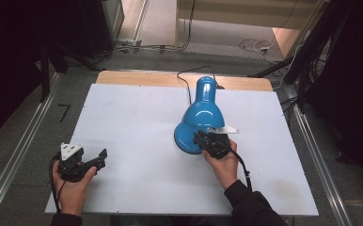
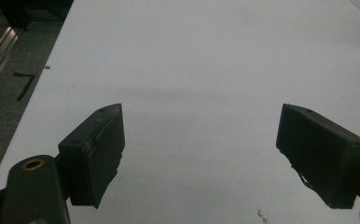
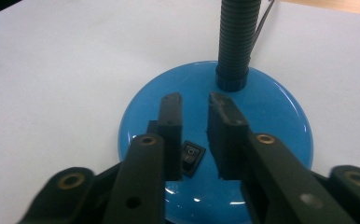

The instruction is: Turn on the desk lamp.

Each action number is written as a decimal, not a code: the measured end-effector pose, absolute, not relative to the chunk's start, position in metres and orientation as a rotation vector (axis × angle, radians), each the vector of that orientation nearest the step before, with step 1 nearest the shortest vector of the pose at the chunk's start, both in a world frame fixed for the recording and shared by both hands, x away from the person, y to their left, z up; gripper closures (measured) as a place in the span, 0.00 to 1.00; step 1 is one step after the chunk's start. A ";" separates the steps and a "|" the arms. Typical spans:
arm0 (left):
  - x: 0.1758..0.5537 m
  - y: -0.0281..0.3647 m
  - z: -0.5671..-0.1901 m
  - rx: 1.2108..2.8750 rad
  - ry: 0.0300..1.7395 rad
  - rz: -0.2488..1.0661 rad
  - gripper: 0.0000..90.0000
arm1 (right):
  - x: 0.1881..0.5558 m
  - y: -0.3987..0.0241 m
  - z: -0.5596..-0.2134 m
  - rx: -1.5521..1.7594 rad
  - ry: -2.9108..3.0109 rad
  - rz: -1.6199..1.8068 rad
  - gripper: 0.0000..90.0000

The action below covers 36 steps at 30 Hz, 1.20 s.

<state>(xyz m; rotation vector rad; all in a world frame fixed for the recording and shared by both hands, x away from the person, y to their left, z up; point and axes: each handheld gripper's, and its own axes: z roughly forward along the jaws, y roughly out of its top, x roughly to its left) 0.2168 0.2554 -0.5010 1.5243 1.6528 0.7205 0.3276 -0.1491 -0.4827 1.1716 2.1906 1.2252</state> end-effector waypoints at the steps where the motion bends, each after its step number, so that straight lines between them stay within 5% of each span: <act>1: 0.217 0.255 -0.501 1.524 1.653 0.721 0.18 | 0.328 -0.149 -0.483 1.173 2.190 1.218 0.89; 4: 0.217 0.255 -0.501 1.525 1.652 0.719 0.18 | 0.328 -0.151 -0.486 1.187 2.192 1.206 0.97; 36: 0.217 0.255 -0.501 1.531 1.652 0.720 0.18 | 0.321 -0.147 -0.501 1.175 2.207 1.188 0.97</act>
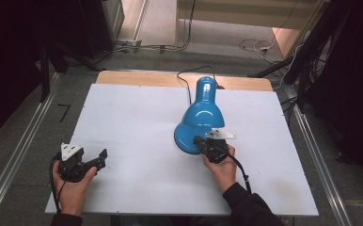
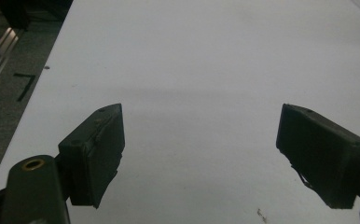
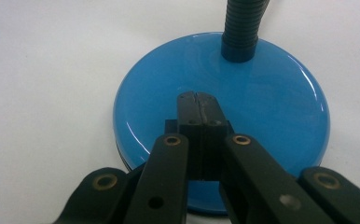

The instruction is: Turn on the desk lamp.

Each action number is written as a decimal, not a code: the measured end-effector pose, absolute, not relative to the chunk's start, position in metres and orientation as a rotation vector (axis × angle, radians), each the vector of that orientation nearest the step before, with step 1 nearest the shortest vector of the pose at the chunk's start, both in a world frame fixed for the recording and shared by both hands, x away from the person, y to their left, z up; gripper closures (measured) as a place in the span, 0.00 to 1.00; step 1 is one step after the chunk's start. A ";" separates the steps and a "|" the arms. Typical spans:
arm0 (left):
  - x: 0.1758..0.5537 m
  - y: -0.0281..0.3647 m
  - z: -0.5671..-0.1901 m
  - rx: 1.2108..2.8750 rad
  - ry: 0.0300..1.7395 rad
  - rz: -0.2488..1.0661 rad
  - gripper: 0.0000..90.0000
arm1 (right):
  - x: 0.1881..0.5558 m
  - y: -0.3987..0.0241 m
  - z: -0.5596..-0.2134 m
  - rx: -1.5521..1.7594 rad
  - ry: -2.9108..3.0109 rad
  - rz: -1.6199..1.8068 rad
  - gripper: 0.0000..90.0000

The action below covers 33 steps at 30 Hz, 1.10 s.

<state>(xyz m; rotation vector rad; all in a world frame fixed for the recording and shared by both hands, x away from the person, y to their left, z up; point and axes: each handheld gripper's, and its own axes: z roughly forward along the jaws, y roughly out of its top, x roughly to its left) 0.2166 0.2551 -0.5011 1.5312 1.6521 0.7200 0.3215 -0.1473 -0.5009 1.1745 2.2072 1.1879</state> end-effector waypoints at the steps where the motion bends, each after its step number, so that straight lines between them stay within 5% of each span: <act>1: 0.217 0.255 -0.501 1.531 1.652 0.720 0.18 | 0.321 -0.147 -0.501 1.174 2.207 1.188 0.97; 33: 0.217 0.253 -0.502 1.540 1.655 0.722 0.18 | 0.315 -0.144 -0.504 1.104 2.206 1.162 0.98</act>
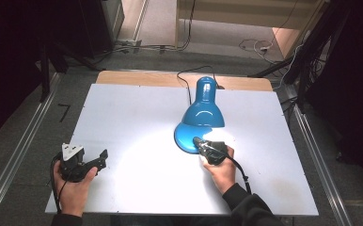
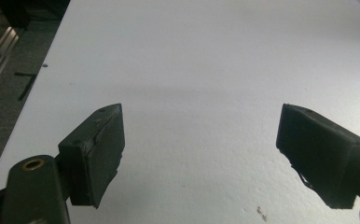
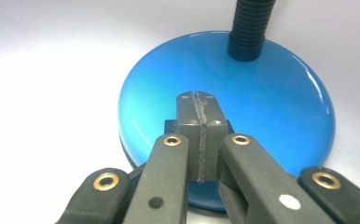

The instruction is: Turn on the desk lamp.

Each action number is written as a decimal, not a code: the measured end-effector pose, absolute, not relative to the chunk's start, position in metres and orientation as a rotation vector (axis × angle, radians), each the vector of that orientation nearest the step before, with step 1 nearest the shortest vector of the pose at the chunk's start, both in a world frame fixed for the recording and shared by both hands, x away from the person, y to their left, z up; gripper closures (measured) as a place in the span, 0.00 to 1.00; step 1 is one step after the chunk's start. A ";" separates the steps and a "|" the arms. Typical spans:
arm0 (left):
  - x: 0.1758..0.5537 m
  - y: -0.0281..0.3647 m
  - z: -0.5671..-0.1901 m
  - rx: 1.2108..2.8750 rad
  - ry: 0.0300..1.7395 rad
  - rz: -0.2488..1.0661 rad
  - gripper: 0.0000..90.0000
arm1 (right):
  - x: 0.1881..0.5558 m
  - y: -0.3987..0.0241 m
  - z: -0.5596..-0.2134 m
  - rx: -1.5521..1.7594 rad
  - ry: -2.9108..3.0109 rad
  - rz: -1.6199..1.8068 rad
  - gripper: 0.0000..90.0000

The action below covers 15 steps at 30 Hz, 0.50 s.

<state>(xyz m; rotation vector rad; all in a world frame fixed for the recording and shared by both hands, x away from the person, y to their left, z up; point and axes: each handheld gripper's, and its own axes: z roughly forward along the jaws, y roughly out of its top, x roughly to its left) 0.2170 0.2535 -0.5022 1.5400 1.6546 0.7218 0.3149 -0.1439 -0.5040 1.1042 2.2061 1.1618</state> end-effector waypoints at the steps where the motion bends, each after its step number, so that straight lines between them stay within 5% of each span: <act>1: 0.217 0.253 -0.502 1.540 1.655 0.722 0.18 | 0.314 -0.143 -0.504 1.089 2.199 1.151 0.98; 15: 0.217 0.254 -0.502 1.536 1.649 0.722 0.18 | 0.316 -0.146 -0.503 1.133 2.213 1.179 0.97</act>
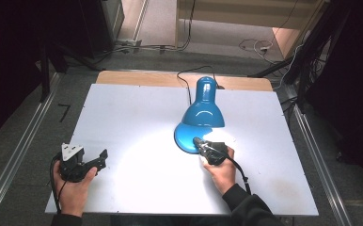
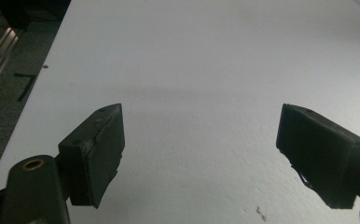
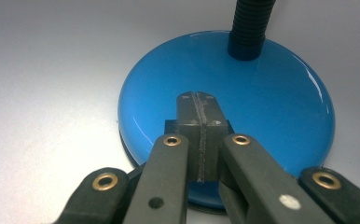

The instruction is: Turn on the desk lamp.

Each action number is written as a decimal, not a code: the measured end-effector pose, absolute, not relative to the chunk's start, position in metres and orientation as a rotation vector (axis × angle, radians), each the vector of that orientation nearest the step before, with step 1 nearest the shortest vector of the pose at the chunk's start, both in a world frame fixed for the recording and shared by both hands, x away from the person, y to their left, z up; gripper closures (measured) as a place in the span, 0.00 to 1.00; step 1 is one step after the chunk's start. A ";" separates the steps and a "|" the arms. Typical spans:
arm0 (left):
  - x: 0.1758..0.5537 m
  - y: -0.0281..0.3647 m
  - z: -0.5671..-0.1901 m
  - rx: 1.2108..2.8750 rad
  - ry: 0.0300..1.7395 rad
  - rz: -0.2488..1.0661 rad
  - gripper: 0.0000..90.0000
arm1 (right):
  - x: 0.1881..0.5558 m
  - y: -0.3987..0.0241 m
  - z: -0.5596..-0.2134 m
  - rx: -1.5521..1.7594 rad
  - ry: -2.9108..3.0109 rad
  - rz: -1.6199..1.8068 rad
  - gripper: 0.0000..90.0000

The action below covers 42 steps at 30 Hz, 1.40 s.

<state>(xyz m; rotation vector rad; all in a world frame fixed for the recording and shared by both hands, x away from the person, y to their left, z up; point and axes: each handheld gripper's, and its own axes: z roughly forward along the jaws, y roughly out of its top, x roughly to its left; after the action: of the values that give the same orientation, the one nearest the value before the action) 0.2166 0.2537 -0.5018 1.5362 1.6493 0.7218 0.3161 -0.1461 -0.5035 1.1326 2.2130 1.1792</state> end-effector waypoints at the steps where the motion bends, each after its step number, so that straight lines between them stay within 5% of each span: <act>1: 0.217 0.254 -0.502 1.537 1.650 0.722 0.18 | 0.317 -0.147 -0.503 1.138 2.217 1.186 0.97; 12: 0.217 0.254 -0.502 1.540 1.651 0.722 0.18 | 0.318 -0.151 -0.493 1.155 2.256 1.277 0.88; 25: 0.217 0.254 -0.502 1.536 1.649 0.720 0.18 | 0.319 -0.160 -0.484 1.193 2.269 1.331 0.29; 42: 0.215 0.256 -0.501 1.533 1.652 0.721 0.18 | 0.314 -0.186 -0.477 1.172 2.292 1.279 0.20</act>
<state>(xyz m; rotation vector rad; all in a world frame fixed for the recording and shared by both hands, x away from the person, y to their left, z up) 0.2153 0.2557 -0.5011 1.5330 1.6520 0.7213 0.3137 -0.1858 -0.4773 1.1716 2.2923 1.2791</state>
